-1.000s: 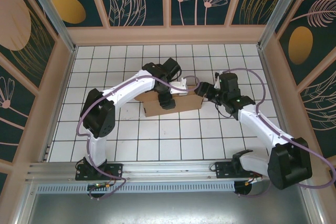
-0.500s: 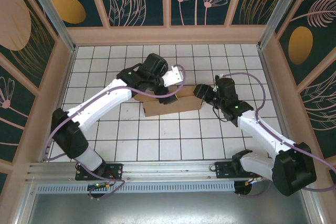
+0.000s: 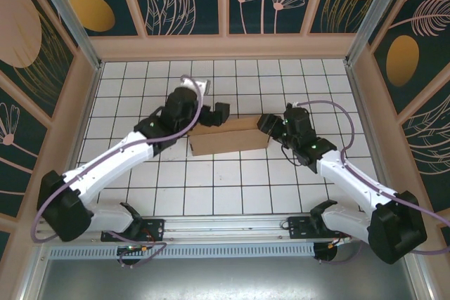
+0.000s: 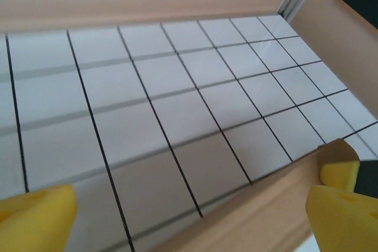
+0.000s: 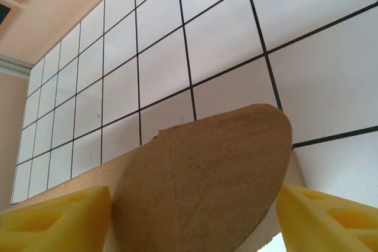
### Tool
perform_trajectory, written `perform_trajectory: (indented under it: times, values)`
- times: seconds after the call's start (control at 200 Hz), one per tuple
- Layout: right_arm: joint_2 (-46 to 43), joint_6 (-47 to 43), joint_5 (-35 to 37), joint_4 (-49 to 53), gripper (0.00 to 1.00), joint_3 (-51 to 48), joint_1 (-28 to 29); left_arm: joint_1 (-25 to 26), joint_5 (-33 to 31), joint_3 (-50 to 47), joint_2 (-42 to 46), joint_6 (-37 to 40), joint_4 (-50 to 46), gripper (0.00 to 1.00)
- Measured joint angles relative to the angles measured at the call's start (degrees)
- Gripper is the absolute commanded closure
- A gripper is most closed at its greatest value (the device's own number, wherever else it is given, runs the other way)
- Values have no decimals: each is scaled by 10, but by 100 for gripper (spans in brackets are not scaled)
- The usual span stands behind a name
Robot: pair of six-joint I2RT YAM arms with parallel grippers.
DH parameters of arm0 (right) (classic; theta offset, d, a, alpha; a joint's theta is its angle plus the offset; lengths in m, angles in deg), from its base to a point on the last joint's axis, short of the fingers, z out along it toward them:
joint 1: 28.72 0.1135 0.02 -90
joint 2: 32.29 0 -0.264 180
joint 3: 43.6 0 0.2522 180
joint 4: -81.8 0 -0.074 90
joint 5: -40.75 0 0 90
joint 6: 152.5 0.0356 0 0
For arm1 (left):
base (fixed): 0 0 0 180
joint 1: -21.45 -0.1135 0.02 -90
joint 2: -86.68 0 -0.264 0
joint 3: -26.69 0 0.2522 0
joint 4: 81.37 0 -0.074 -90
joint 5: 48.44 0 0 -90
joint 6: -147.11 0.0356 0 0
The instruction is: Fold the paper box
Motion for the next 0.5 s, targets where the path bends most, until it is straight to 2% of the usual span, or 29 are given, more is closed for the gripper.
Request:
perform_trajectory:
  times: [0.07, 0.155, 0.2, 0.375, 0.43, 0.5]
  values:
    - [-1, 15, 10, 0, 26, -1, 15, 0, -2, -53, 24, -64, 29, 26]
    - [-1, 33, 16, 0, 26, -1, 35, 0, -3, -89, 44, -127, 53, 55]
    - [-1, 41, 21, 0, 26, -1, 43, 0, -2, -100, 54, -148, 64, 65]
    - [1, 73, 44, -2, 26, -3, 71, 0, 13, -114, 75, -217, 103, 75]
    - [3, 78, 51, -5, 26, -3, 79, 0, 15, -121, 78, -228, 110, 74]
    - [6, 82, 60, -9, 26, -3, 86, 0, 15, -125, 75, -244, 110, 66]
